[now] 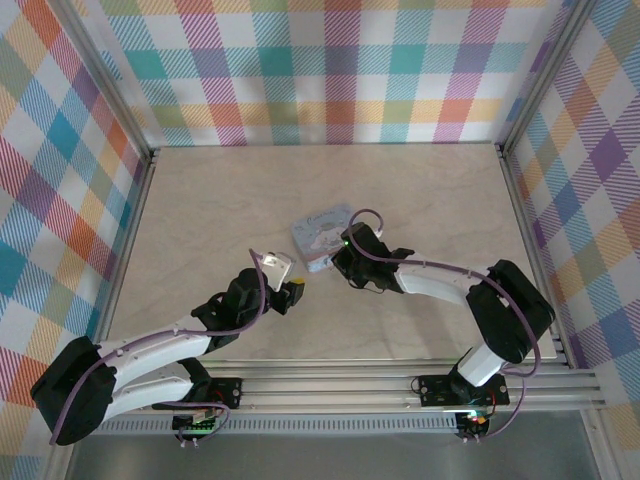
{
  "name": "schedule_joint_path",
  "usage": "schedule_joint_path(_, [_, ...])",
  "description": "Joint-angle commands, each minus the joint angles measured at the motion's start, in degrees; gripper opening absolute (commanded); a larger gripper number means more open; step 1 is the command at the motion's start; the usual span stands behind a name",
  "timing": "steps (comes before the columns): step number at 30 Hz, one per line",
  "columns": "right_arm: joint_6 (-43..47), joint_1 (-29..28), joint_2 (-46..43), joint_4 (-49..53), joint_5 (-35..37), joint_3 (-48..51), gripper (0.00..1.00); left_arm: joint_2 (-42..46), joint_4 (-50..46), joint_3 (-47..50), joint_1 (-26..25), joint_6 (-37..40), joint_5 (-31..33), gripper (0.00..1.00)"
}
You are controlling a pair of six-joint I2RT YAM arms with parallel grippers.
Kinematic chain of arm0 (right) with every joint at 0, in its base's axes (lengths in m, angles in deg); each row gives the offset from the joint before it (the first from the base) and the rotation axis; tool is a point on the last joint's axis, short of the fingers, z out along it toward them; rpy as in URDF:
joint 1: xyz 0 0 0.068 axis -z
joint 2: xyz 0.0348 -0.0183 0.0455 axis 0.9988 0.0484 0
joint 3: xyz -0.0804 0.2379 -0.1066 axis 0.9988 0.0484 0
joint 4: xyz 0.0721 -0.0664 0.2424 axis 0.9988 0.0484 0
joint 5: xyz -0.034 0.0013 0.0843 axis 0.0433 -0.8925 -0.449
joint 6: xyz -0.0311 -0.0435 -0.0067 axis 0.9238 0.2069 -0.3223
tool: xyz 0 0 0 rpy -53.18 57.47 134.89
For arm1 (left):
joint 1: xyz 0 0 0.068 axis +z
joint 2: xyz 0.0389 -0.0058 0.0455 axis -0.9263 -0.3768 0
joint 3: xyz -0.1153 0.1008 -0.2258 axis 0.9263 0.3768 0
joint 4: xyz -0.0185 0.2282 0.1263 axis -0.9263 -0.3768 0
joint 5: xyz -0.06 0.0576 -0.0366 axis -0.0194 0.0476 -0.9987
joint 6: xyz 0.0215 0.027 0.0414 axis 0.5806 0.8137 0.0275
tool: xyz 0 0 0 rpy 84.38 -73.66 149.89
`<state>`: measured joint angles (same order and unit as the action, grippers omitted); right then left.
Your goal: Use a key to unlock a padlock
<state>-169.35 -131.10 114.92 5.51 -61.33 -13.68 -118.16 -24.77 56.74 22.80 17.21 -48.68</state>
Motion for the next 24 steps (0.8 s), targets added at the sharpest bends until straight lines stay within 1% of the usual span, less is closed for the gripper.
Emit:
schedule_joint_path(1, [-1.98, 0.28, -1.11, -1.95, 1.86, 2.20, 0.00, 1.55, -2.09, -0.43, 0.58, -0.77, 2.78, 0.55])
schedule_joint_path(6, [-2.13, 0.63, -0.79, -2.15, 2.62, 2.40, 0.00, 2.92, -3.30, -0.43, 0.67, -1.53, 3.50, 0.58])
schedule_joint_path(11, [-0.64, 2.37, 0.22, -2.81, 0.35, 1.10, 0.00, 4.59, -4.99, -0.69, 0.65, -1.62, 4.31, 0.59])
schedule_joint_path(14, [0.14, 2.49, -0.66, -2.45, 1.57, 0.50, 0.00, 5.65, -5.93, -0.61, 0.71, -1.96, 5.04, 0.60])
schedule_joint_path(18, [1.29, 2.58, -0.85, -1.76, 2.01, -0.14, 0.00, 7.12, -6.41, -0.15, 0.76, -2.66, 5.73, 0.64])
schedule_joint_path(24, [1.13, 2.57, -2.50, -1.37, 3.12, 1.43, 0.00, 8.91, -8.51, -0.40, 0.76, -3.29, 6.67, 0.66])
